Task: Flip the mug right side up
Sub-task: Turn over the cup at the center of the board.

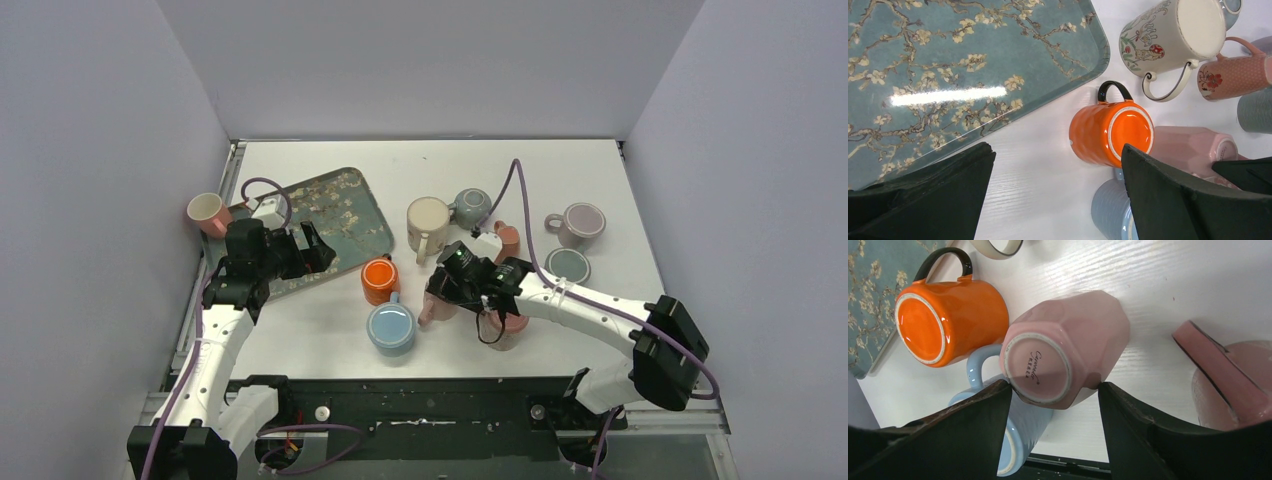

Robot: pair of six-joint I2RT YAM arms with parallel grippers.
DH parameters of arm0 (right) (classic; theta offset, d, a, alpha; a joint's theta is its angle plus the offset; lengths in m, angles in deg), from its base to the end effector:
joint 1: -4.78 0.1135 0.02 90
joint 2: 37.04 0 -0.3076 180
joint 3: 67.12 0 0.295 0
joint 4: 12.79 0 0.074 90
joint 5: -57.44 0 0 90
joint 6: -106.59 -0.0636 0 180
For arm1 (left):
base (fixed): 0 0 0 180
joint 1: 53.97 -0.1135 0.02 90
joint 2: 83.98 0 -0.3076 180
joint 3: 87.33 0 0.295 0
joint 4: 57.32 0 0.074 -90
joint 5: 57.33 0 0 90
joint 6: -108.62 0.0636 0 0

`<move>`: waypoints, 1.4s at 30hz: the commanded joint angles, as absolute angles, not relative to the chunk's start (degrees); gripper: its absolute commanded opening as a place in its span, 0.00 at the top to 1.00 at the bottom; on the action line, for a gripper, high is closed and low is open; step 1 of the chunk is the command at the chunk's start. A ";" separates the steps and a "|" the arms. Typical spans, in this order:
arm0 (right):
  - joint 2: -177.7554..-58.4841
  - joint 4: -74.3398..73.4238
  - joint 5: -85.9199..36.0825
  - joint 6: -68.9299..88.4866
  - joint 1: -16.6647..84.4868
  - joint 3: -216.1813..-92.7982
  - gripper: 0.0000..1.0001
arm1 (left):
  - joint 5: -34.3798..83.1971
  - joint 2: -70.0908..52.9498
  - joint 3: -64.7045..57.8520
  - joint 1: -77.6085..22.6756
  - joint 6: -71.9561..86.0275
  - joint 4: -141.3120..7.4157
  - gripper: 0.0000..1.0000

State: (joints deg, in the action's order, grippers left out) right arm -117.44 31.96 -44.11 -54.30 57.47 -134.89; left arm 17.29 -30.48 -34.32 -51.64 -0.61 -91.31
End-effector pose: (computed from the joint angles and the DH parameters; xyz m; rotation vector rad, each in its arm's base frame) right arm 0.2102 0.2548 0.2375 0.4956 2.5992 0.5556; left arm 0.2427 -0.0268 0.2816 -0.1676 2.1858 -0.5053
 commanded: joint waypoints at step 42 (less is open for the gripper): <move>-124.73 30.48 -54.16 -33.77 54.68 -137.56 0.58 | 17.54 -31.36 -32.58 -50.71 0.25 -91.49 0.03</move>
State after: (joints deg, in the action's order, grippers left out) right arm -125.13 30.56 -49.29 -34.67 54.02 -137.09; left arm 17.49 -30.55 -34.32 -51.00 -0.59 -92.08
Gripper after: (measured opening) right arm 0.465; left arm 0.973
